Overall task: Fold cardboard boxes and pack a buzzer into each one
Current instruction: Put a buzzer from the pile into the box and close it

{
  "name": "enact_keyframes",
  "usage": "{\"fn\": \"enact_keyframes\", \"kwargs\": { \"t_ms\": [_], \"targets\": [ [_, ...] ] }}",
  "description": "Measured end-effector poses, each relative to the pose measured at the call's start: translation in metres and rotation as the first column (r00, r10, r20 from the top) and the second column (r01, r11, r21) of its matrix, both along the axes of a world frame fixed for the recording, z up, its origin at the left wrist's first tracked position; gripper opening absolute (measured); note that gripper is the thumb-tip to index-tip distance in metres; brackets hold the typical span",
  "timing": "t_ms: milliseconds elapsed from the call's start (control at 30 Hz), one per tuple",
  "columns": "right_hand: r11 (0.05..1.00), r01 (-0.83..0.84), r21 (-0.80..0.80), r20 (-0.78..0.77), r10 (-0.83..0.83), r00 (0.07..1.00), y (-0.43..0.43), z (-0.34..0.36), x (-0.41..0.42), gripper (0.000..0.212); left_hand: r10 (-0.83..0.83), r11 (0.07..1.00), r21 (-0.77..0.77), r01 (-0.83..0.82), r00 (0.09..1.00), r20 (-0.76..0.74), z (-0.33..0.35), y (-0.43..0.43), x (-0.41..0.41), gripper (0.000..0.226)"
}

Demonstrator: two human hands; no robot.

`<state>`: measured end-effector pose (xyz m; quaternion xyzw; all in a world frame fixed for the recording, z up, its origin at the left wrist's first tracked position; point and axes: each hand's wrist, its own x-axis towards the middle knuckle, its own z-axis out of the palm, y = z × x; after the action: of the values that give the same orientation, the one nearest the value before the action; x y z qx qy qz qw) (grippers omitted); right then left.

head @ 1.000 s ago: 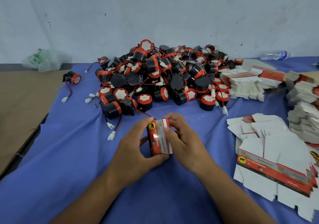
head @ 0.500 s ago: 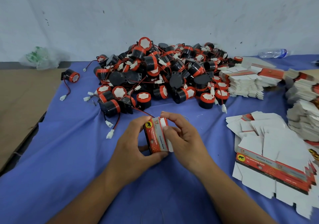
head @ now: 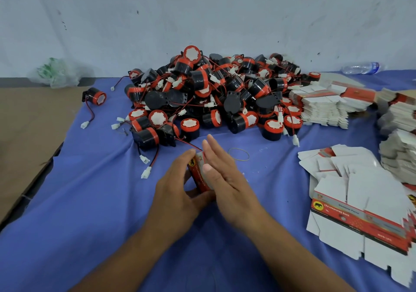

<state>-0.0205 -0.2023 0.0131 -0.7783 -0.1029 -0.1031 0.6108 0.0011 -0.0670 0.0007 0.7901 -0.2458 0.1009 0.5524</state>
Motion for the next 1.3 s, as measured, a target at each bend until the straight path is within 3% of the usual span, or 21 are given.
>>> {"fn": "enact_keyframes", "kwargs": {
  "t_ms": [33, 133, 167, 333, 433, 500, 633, 867, 1000, 1133, 1233, 1300],
  "targets": [
    [0.999, -0.040, 0.030, -0.016, 0.041, 0.999, -0.003, 0.001, 0.000, 0.043, 0.000, 1.000, -0.009, 0.000, 1.000, -0.020, 0.000, 0.001, 0.001, 0.080],
    [0.903, -0.123, 0.411, -0.121, 0.188, 0.975, -0.020, 0.005, 0.002, 0.043, -0.019, 0.999, -0.050, 0.014, 0.994, -0.108, 0.000, 0.003, 0.003, 0.084],
    [0.876, -0.126, 0.466, -0.141, 0.214, 0.967, -0.027, 0.005, 0.003, 0.045, -0.059, 0.996, -0.082, 0.046, 0.986, -0.159, 0.001, 0.003, 0.004, 0.085],
    [0.946, -0.165, 0.279, -0.225, 0.231, 0.946, -0.042, -0.002, 0.004, 0.047, -0.167, 0.981, -0.137, 0.137, 0.958, -0.235, 0.004, 0.006, 0.007, 0.085],
    [0.991, -0.124, -0.041, -0.190, 0.114, 0.975, -0.040, 0.001, 0.003, 0.055, -0.214, 0.969, -0.180, 0.169, 0.940, -0.265, 0.006, 0.008, 0.009, 0.077],
    [0.989, -0.091, -0.115, -0.140, 0.075, 0.987, -0.038, 0.002, 0.004, 0.050, -0.230, 0.959, -0.230, 0.167, 0.931, -0.285, 0.006, 0.009, 0.010, 0.069],
    [0.968, -0.069, -0.243, -0.046, 0.059, 0.997, -0.038, -0.003, 0.002, 0.044, -0.237, 0.946, -0.289, 0.146, 0.921, -0.309, 0.003, 0.009, 0.011, 0.051],
    [0.926, -0.017, -0.376, 0.111, 0.063, 0.992, -0.027, -0.009, 0.002, 0.050, -0.181, 0.956, -0.282, 0.086, 0.926, -0.332, 0.003, 0.009, 0.013, 0.044],
    [0.833, -0.008, -0.554, 0.131, 0.097, 0.987, -0.023, -0.016, 0.003, 0.075, -0.139, 0.965, -0.256, 0.055, 0.936, -0.324, 0.002, 0.009, 0.015, 0.049],
    [0.879, 0.025, -0.476, 0.175, 0.067, 0.982, -0.025, -0.016, 0.005, 0.068, -0.103, 0.981, -0.188, 0.039, 0.933, -0.344, 0.004, 0.011, 0.017, 0.044],
    [0.945, -0.003, -0.328, 0.098, 0.037, 0.994, -0.031, -0.013, 0.000, 0.053, -0.042, 0.999, -0.018, 0.039, 0.969, -0.243, 0.011, 0.017, 0.018, 0.039],
    [0.973, 0.007, -0.231, 0.097, 0.016, 0.995, -0.032, -0.011, -0.002, 0.043, -0.081, 0.997, -0.020, 0.079, 0.974, -0.210, 0.016, 0.019, 0.014, 0.045]
  ]
}}
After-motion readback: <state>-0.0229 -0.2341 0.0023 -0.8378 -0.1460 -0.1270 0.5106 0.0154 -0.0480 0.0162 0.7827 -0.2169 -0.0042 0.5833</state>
